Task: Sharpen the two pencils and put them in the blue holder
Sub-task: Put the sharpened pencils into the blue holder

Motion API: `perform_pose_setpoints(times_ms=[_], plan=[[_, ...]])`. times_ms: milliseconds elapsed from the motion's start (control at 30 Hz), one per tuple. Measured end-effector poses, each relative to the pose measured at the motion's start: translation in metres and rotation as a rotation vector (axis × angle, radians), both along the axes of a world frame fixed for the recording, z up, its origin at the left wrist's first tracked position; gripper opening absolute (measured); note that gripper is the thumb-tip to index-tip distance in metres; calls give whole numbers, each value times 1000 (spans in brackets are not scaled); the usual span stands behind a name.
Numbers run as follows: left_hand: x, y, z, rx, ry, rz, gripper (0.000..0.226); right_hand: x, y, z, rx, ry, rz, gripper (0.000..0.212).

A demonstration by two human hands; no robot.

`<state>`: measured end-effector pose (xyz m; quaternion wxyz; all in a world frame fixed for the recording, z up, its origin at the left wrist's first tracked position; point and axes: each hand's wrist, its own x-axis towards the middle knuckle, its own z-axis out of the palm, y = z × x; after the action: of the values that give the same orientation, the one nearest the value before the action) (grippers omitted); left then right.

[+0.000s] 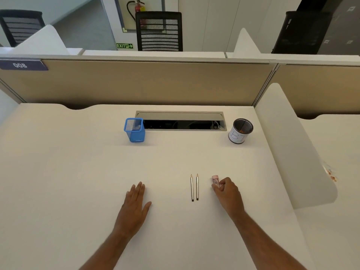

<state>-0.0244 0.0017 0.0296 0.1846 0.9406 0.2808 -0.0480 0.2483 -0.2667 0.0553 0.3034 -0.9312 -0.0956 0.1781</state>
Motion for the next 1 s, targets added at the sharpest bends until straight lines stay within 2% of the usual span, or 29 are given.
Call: perform_pose_setpoints(times_ms=[167, 267, 433, 567, 733, 867, 1000], plan=[[3, 4, -2, 35, -1, -15, 107, 0, -5, -5, 9, 7, -13, 40], [4, 5, -3, 48, -7, -20, 109, -7, -13, -4, 31, -15, -14, 47], [1, 9, -10, 50, 21, -42, 107, -34, -31, -6, -143, -289, 108, 52], [-4, 10, -9, 43, 29, -55, 102, -57, -38, -11, -192, -407, 199, 62], [-11, 9, -7, 35, 59, -66, 104, -74, -38, -24, -292, -361, 313, 103], [-16, 10, -7, 25, 112, -88, 101, -71, -37, -24, -333, -315, 384, 111], [-19, 10, -7, 26, 123, -98, 117, -67, -37, -23, -314, -297, 415, 117]])
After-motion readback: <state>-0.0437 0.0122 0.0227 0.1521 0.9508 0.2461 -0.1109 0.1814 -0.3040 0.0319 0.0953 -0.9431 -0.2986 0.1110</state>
